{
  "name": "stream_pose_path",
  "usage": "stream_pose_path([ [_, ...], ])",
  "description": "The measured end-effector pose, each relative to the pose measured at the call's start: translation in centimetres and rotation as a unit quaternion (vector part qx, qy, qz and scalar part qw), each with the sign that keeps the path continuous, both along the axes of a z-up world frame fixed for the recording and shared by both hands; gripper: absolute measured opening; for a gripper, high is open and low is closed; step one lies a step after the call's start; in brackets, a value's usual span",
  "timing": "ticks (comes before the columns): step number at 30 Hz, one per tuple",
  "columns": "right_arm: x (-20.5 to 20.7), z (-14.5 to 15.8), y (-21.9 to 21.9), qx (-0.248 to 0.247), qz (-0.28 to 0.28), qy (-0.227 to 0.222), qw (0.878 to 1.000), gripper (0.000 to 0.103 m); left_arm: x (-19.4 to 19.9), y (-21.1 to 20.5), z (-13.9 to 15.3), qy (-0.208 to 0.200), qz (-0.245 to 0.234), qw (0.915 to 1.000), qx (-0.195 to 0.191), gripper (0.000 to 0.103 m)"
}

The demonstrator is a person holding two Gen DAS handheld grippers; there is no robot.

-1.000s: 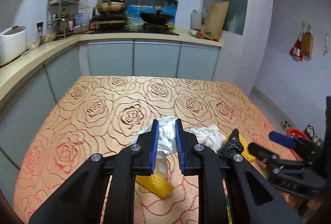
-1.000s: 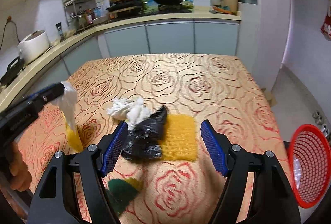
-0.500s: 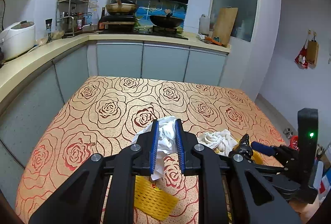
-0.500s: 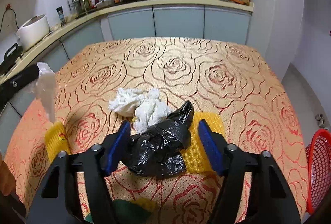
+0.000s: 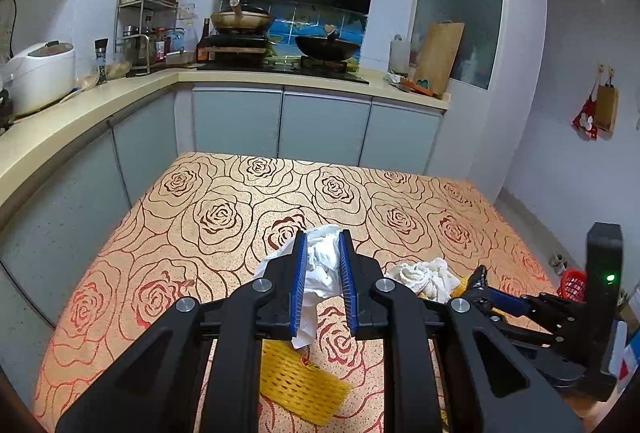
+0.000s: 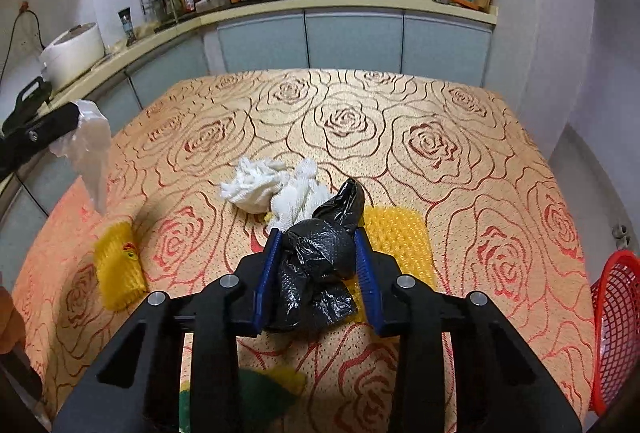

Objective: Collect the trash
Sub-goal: 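Grasp the black plastic bag with the right tool, then lift the white tissue and black bag and turn toward the red basket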

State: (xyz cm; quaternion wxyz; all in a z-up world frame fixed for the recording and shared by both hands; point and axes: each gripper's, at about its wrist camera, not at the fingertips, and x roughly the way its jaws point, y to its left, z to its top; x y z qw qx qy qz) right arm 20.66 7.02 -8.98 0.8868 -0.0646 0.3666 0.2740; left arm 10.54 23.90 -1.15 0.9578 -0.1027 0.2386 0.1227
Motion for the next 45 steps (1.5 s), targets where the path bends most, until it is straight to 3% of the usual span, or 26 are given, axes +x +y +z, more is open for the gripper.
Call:
stream_pose_path([
  [22,-4.0,10.3,-4.4,0.081,-0.001,-0.106,0.991,0.035,-1.8,-2.3,4.8,-0.046,0.006,0.9982,0.038,0.016],
  [45,-4.5,12.4,-13.5,0.102,-0.083,-0.135,0.982,0.035,0.2,-10.1,6.8,-0.064,-0.066,0.9938,0.063,0.016],
])
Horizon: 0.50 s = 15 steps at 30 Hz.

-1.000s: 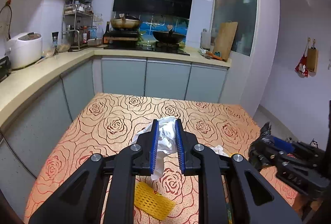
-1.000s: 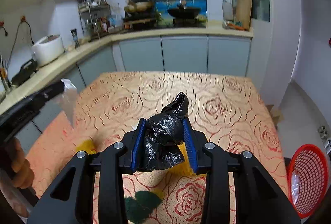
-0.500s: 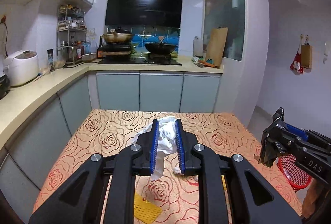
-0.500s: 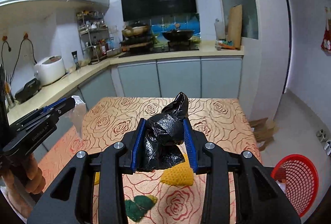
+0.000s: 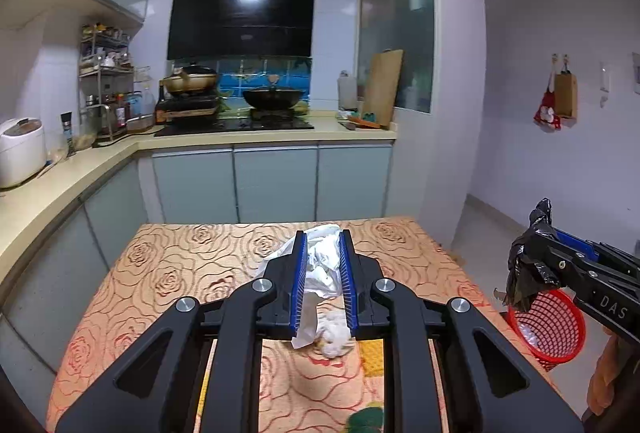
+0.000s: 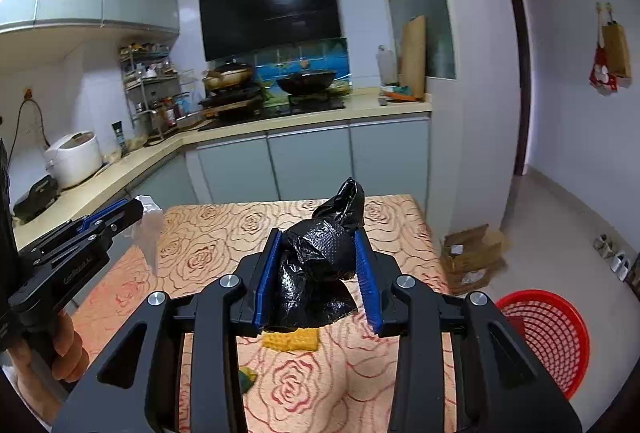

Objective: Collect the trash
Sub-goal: 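Lift the white tissue and black bag and turn toward the red basket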

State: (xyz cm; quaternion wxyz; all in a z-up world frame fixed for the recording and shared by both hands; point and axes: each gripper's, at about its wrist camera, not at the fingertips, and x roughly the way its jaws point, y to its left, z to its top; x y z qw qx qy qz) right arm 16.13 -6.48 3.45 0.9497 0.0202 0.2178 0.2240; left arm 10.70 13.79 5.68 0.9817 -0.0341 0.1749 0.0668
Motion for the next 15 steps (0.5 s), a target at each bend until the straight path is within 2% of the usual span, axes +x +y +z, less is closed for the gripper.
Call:
stream_pose_path([
  [15,0.0,-1.1,-6.4,0.001,-0.075,0.011,0.997,0.035,1.8,-6.6,-0.7,0.005,-0.072,0.9974,-0.002,0.016],
])
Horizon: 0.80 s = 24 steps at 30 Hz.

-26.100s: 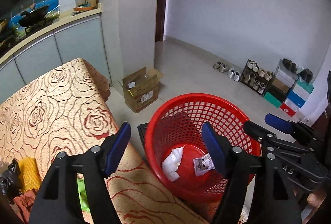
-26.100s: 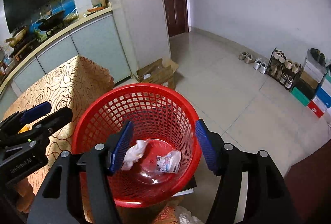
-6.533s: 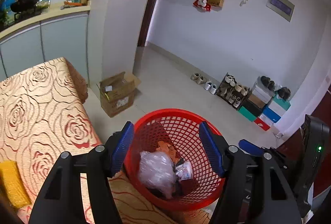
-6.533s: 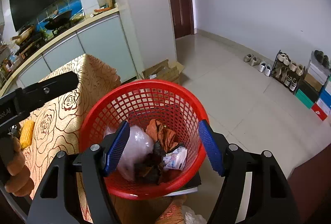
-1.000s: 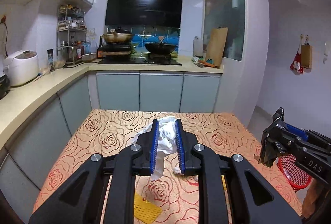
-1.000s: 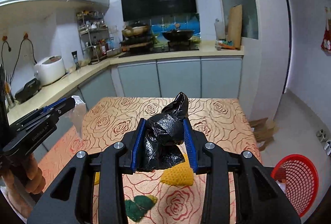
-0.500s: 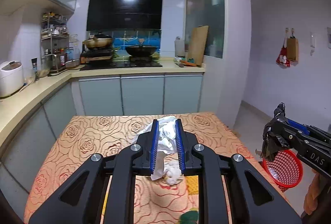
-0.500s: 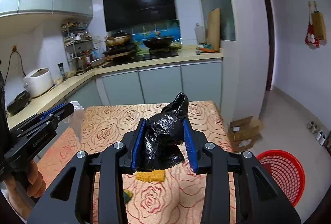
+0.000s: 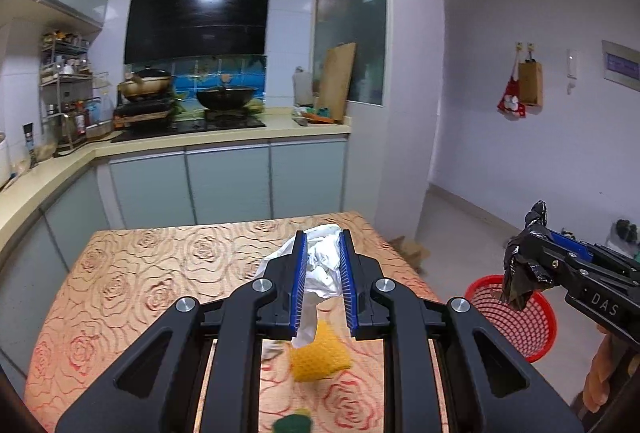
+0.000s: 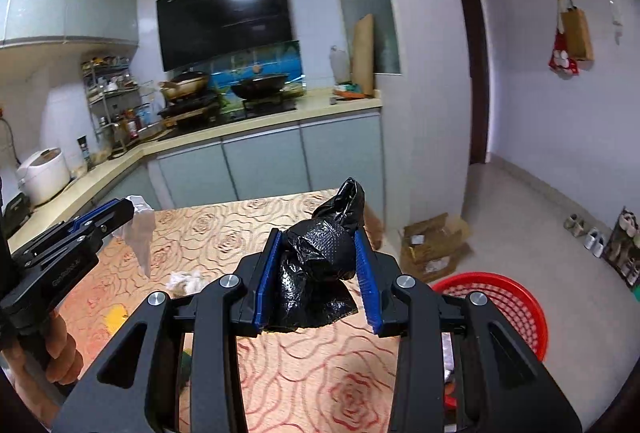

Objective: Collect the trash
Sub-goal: 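Lift the white tissue and black bag and turn toward the red basket, then lower both tools into the red basket and open them to drop the items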

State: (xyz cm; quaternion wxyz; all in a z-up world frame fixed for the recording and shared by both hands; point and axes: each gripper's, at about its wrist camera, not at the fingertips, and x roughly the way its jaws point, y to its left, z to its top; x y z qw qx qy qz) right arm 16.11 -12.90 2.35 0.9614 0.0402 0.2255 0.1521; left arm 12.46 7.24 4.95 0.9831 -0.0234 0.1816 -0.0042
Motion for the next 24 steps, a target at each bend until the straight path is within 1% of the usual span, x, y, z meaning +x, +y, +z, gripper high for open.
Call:
stream_pose_path([
  [5,-0.1,-0.6,-2.2,-0.001,-0.026,0.005,1.000,0.035,1.2,-2.4,-0.5,0.009,-0.030,0.9995,-0.003,0.016],
  [10,-0.2,-1.4,-4.9,-0.001,-0.058,0.013,0.998,0.035,2.8,-5.8,-1.5,0.023,-0.068,0.9974,-0.003,0.016],
  [16,-0.2,-2.2,-8.1,-0.002,-0.096,0.022,0.995,0.035,4.2,-9.5,-3.0,0.045,-0.118,0.9920,-0.011,0.016],
  [24,0.0,-3.7,-11.6,0.000,-0.136,0.043,0.990,0.035,5.8,-14.0,-4.8,0.075,-0.176,0.9815,-0.016,0.016],
])
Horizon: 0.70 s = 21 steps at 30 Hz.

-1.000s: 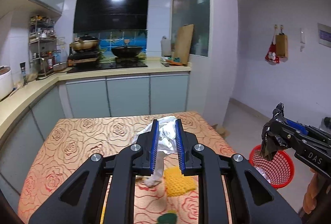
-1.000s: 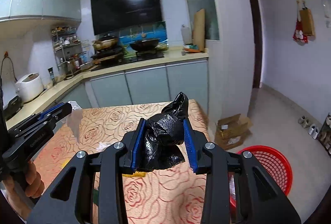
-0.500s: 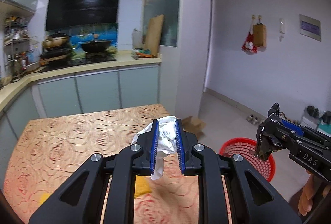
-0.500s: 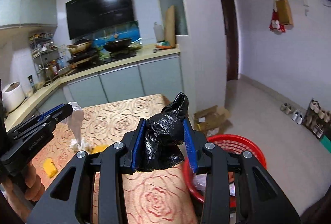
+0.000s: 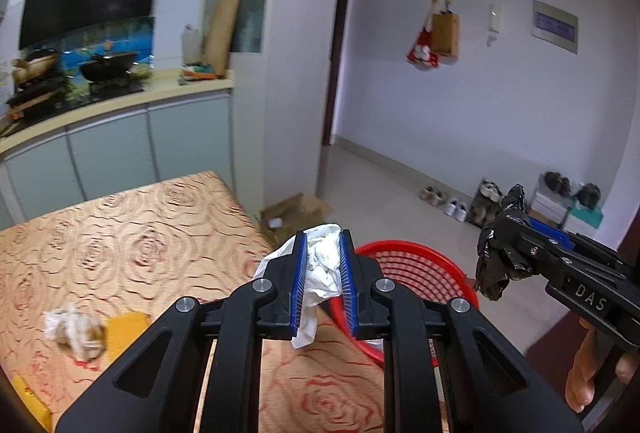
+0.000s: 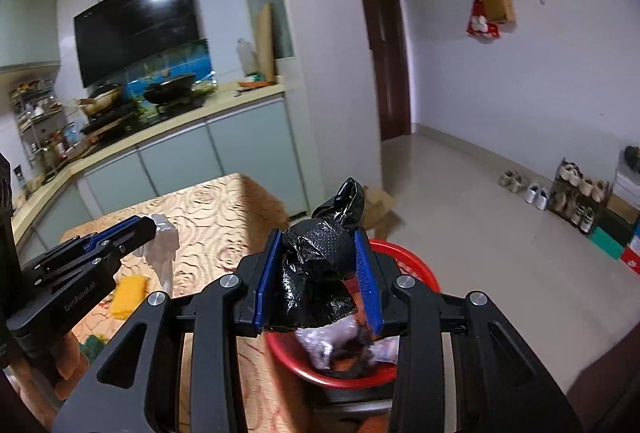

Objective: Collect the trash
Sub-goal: 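Lower both tools into the red basket and open them to drop the items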

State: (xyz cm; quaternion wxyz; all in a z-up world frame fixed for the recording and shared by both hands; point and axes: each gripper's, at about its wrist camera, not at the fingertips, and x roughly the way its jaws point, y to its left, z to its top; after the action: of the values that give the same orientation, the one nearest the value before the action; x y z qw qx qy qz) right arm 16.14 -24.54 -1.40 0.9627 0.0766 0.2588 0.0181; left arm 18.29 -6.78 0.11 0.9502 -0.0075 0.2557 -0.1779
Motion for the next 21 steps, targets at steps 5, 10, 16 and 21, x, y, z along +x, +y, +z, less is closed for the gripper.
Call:
stream_pose_path([
  [5,0.6,-1.3,-1.3,-0.001,-0.018,0.017,1.000,0.035,1.5,-2.3,-1.5,0.031,-0.029,0.9991,-0.006,0.016],
  [10,1.2,-2.8,-2.2,-0.005,-0.023,0.038,0.999,0.035,3.2,-4.1,-2.9,0.065,-0.052,0.9964,-0.017,0.016],
  [16,2.6,-4.9,-2.9,-0.012,-0.022,0.070,0.997,0.035,4.7,-6.2,-4.3,0.089,-0.071,0.9934,-0.015,0.016],
  [21,4.1,-6.7,-3.4,-0.016,-0.022,0.094,0.995,0.035,6.0,-7.2,-5.5,0.107,-0.079,0.9909,-0.021,0.016],
])
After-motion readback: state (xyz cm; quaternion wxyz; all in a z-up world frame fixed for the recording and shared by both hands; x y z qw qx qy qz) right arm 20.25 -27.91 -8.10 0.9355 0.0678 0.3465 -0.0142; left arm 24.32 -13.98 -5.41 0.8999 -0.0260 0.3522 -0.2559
